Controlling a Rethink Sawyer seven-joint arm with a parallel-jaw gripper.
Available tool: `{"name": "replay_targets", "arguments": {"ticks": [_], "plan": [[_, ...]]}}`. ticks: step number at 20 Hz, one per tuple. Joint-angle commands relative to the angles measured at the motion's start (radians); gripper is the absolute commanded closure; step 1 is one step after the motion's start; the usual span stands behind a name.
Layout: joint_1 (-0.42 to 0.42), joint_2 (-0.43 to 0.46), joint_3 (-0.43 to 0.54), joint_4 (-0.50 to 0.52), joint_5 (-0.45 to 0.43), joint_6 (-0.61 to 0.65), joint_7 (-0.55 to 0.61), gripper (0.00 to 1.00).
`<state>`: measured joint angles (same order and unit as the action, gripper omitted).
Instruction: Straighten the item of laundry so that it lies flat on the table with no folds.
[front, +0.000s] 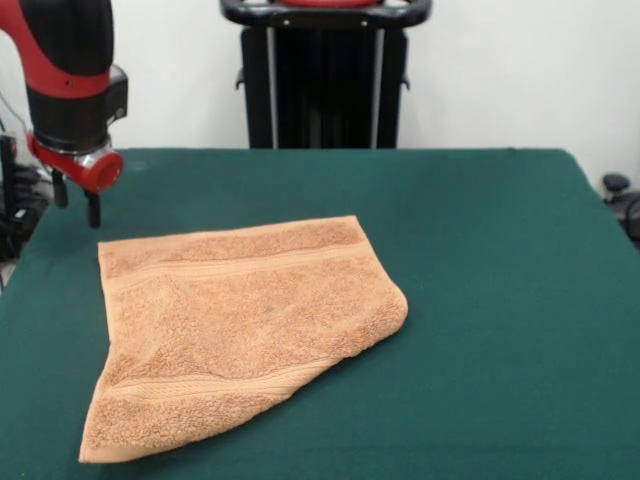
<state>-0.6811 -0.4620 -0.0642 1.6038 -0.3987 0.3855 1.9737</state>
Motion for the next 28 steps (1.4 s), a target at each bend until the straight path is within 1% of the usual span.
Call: {"name": "replay_targets", "arguments": {"ticks": [1,6,12,16,20,24,26,27,28], "plan": [[0.016,-0.053,0.141,0.122,0.012,0.131,-0.062,0.0],[0.024,-0.121,0.165,0.126,0.05,0.211,-0.07,0.0],[0.024,-0.138,0.2,0.094,0.068,0.265,-0.075,0.0],[0.031,-0.124,0.217,0.06,0.075,0.278,-0.072,0.0],[0.06,-0.113,0.226,0.023,0.068,0.271,-0.057,0.0],[0.094,-0.088,0.233,-0.006,0.084,0.262,-0.015,0.0],[0.023,-0.01,0.221,0.016,0.041,0.155,-0.029,0.0],[0.002,-0.006,0.229,-0.024,0.051,0.19,-0.05,0.0],[0.01,0.005,0.231,-0.039,0.055,0.193,-0.041,0.0]]}}
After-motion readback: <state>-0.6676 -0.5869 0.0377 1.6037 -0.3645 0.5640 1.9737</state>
